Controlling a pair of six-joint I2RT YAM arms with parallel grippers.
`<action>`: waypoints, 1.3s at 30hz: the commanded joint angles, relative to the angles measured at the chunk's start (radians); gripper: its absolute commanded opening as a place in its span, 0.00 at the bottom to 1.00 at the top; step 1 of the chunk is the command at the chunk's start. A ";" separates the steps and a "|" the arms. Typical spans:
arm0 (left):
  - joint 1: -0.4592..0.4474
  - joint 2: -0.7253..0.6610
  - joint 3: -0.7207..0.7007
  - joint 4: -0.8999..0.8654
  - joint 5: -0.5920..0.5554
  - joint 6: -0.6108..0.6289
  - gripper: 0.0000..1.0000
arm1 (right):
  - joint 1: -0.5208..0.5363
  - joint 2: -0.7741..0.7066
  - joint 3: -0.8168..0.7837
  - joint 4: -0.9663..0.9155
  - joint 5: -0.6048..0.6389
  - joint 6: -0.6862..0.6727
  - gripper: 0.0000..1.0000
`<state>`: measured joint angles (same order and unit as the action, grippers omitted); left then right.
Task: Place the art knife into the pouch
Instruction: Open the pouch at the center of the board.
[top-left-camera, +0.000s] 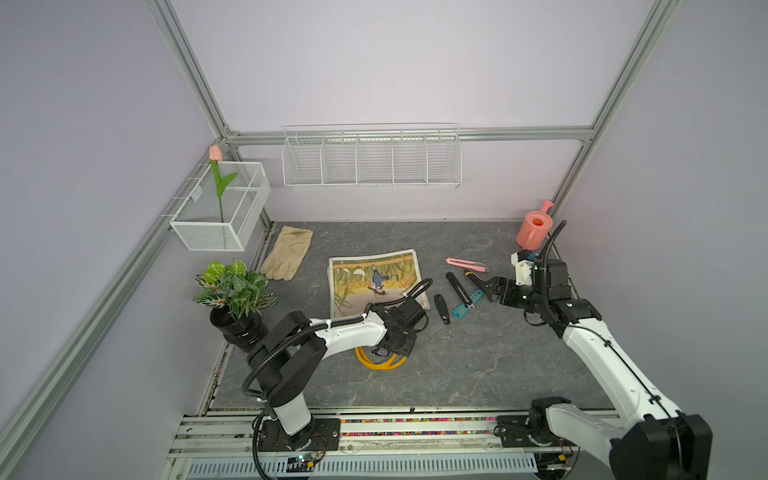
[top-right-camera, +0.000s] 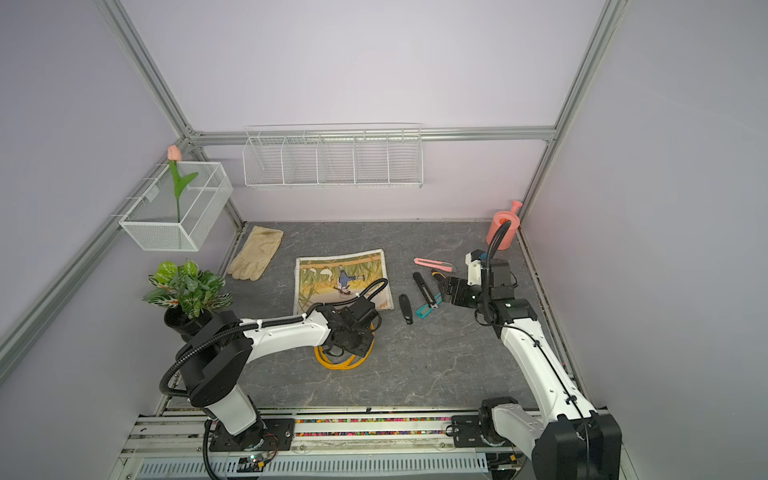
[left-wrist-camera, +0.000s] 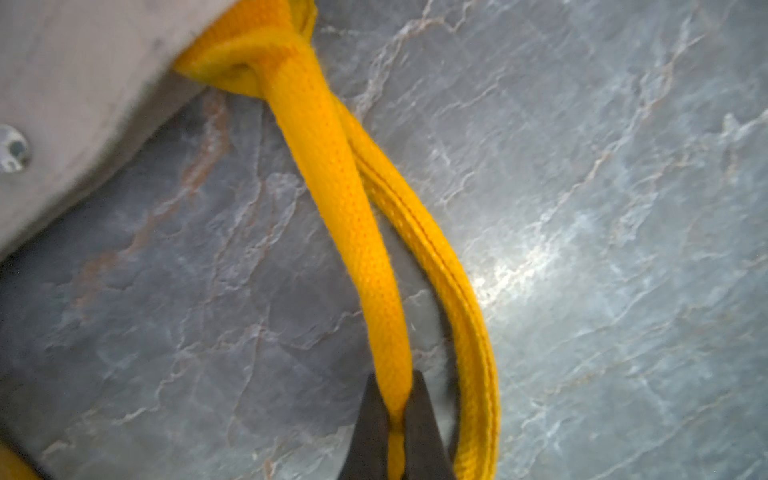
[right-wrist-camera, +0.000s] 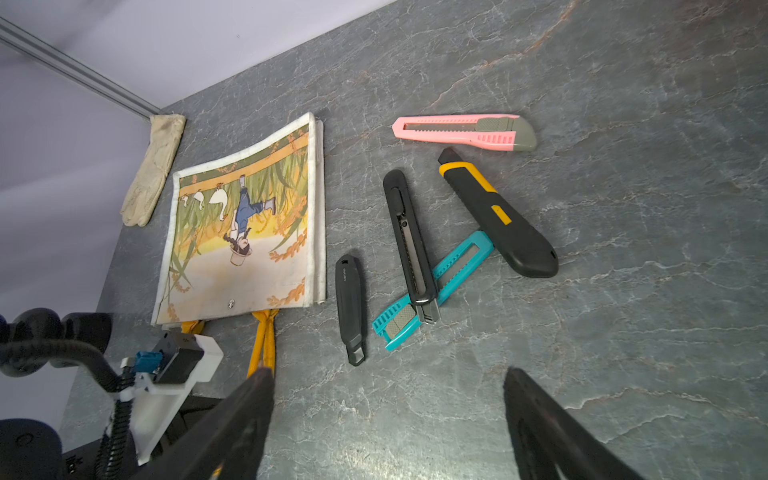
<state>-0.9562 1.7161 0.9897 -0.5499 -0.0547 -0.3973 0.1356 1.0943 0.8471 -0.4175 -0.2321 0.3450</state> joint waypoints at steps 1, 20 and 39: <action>-0.004 -0.005 0.011 -0.039 0.006 -0.010 0.00 | 0.025 -0.020 -0.034 0.022 -0.021 0.022 0.89; -0.005 -0.152 0.689 -0.506 -0.207 0.129 0.00 | 0.287 -0.019 -0.236 0.394 -0.015 0.330 0.89; -0.004 -0.054 0.846 -0.538 -0.229 0.146 0.00 | 0.615 0.094 -0.237 0.527 0.195 0.436 0.88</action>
<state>-0.9562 1.6588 1.8088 -1.0832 -0.2630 -0.2531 0.7181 1.1629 0.6025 0.0826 -0.1001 0.7506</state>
